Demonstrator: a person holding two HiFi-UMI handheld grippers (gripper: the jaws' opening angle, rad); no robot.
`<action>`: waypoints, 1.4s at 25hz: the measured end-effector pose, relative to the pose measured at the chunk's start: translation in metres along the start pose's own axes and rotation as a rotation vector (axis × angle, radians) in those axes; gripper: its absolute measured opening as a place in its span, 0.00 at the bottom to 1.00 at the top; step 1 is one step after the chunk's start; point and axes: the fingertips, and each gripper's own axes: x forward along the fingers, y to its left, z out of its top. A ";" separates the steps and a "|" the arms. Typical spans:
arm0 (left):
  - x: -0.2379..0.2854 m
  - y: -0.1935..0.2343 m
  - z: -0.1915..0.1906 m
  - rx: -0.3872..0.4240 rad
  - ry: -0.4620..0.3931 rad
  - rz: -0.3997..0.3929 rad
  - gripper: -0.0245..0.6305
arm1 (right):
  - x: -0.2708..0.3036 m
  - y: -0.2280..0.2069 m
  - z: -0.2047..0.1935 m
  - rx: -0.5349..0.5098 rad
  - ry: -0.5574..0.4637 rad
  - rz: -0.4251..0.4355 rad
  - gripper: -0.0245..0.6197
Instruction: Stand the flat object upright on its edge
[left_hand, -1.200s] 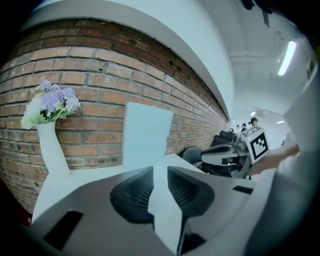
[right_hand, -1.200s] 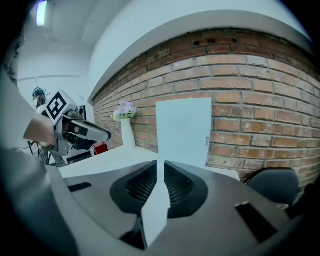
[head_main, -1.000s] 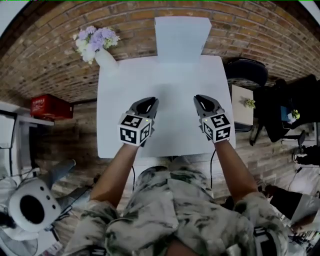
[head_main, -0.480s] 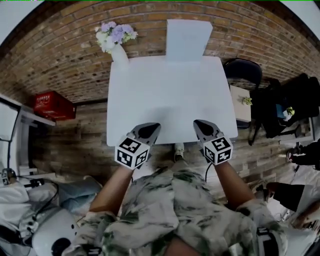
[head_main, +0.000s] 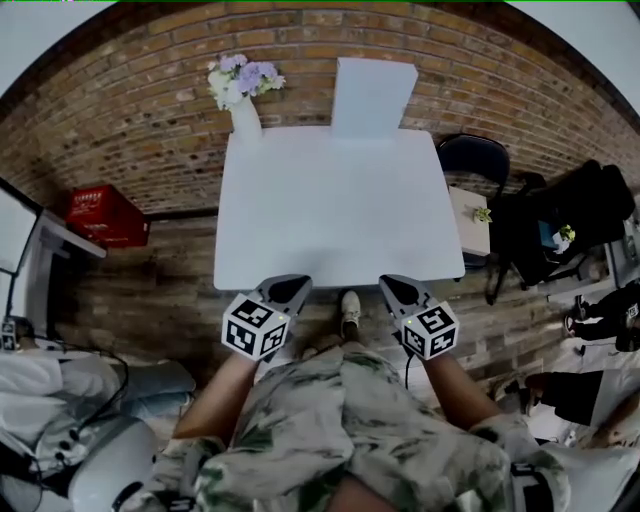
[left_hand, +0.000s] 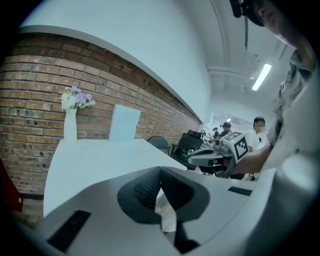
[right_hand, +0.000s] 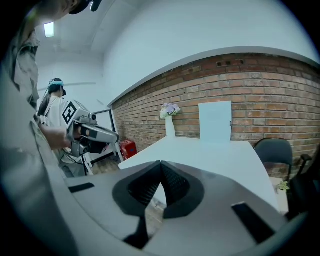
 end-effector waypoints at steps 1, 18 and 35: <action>-0.005 -0.003 -0.004 -0.005 -0.001 0.000 0.07 | -0.004 0.006 -0.003 0.002 0.001 0.006 0.07; -0.041 -0.027 -0.038 -0.055 -0.012 0.031 0.07 | -0.043 0.039 -0.028 0.015 0.000 0.037 0.07; -0.051 -0.022 -0.055 -0.085 0.003 0.042 0.07 | -0.044 0.048 -0.037 0.010 0.010 0.037 0.07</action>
